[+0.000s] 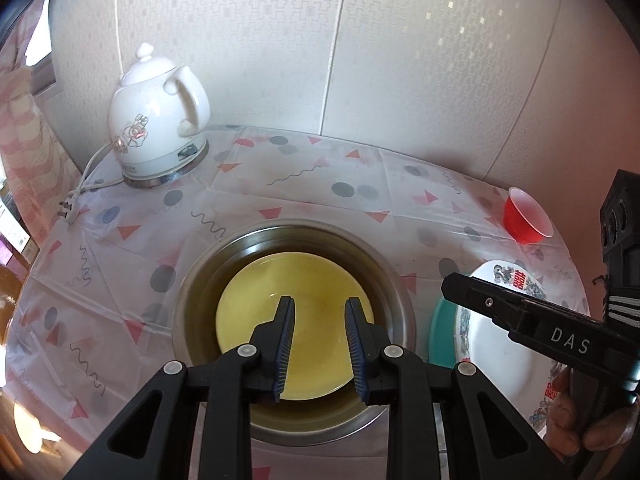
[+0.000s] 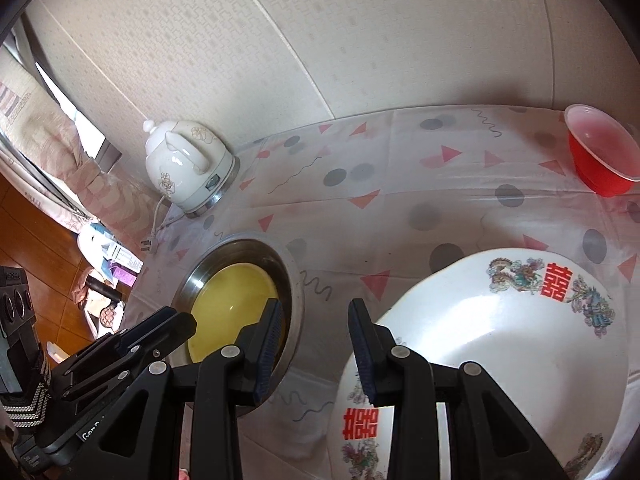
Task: Organize plates and bowls
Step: 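Withdraw the left gripper from the nested bowls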
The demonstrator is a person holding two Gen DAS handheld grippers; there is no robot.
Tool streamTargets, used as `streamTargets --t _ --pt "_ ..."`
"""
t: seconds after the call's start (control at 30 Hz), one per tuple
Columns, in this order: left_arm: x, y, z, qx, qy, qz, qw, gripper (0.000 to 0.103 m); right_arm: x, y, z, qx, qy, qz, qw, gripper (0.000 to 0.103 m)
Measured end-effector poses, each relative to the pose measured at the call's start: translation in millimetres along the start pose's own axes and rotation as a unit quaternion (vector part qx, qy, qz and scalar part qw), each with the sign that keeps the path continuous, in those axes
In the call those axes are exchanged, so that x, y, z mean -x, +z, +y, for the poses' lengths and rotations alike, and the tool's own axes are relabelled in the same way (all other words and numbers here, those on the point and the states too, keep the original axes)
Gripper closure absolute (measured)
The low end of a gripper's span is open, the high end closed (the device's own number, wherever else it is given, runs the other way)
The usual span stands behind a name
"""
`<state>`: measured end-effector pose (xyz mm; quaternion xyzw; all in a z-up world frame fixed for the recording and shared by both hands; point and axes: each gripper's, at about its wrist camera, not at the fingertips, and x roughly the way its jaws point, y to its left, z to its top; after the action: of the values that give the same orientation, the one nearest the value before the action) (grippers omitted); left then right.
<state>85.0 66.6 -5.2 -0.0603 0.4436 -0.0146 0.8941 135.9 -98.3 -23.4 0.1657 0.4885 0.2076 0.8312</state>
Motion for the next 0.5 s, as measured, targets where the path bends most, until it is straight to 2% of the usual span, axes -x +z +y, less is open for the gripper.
streamTargets --t 0.3,0.5 --pt "-13 16 -49 -0.059 -0.020 0.006 0.9980 0.074 32 10 -68 -0.075 -0.036 -0.041 0.996 0.068" --pt "-33 27 -79 -0.078 -0.035 0.027 0.9960 0.074 53 15 -131 -0.140 -0.083 -0.060 0.985 0.069"
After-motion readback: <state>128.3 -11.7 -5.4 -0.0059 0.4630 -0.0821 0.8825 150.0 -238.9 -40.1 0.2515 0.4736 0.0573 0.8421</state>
